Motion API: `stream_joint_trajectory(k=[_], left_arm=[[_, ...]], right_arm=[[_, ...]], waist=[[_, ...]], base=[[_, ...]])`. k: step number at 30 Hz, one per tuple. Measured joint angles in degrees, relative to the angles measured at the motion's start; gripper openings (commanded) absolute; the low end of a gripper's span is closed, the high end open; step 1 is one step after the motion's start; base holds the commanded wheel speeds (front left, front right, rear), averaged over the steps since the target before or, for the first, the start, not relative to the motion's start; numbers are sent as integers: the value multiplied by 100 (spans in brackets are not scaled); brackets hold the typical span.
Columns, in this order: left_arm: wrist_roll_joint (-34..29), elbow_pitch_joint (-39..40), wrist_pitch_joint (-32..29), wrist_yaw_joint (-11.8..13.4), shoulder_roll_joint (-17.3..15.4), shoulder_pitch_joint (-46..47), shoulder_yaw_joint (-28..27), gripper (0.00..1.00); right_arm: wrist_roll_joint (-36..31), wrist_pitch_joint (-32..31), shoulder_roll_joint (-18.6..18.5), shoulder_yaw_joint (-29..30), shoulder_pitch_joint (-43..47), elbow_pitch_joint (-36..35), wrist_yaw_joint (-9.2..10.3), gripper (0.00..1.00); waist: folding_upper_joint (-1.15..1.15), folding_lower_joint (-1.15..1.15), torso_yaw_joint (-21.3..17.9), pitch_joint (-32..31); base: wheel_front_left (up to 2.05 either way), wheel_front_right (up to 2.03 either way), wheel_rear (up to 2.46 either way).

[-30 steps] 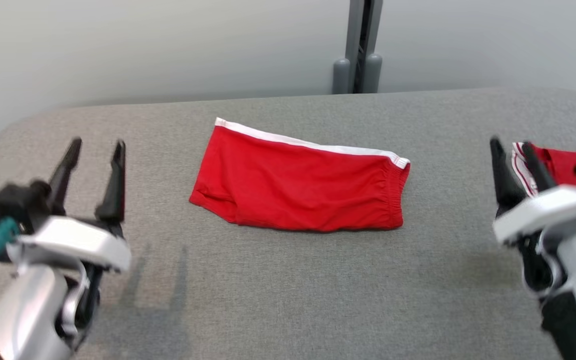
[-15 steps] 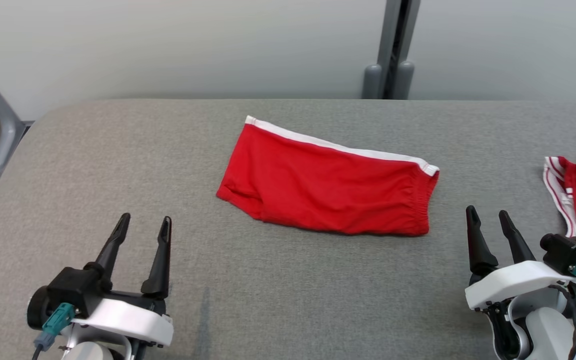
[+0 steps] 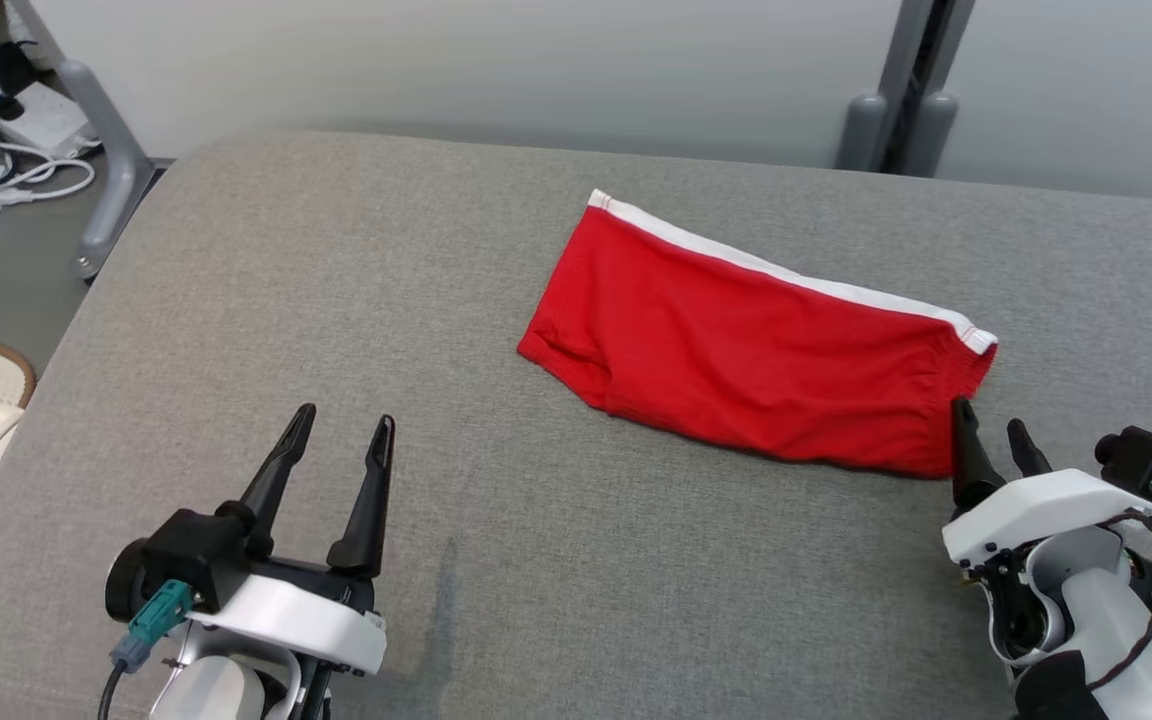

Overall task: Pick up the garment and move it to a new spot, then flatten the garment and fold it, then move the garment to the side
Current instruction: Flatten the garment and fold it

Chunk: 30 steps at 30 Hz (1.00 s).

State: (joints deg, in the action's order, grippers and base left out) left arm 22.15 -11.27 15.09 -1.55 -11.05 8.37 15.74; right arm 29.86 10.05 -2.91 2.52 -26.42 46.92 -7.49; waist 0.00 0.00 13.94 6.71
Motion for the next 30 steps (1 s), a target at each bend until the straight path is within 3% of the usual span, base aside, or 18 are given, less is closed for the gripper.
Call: stream_joint_trajectory(k=[15,26,27,29,30], left_arm=[[-200,-169,0,-245,274,144,-300,100],[-321,-202,0,-361,387,265,-448,100],[-335,-212,0,-375,396,269,-460,100],[-353,-234,0,-394,409,271,-488,100],[-359,-246,0,-398,413,272,-508,100]], right_arm=[[1096,202,-13,-151,-856,1664,0,100],[2190,115,-107,-1003,-1024,1672,20,100],[2237,118,-110,-1080,-1038,1661,22,75],[2279,143,-108,-1238,-1057,1648,22,0],[2294,168,-96,-1290,-1059,1645,22,0]], waist=[[0,0,334,240],[0,0,342,330],[0,0,344,337],[0,0,343,343],[0,0,342,345]], base=[[0,0,0],[0,0,0],[0,0,0],[0,0,0],[0,0,0]])
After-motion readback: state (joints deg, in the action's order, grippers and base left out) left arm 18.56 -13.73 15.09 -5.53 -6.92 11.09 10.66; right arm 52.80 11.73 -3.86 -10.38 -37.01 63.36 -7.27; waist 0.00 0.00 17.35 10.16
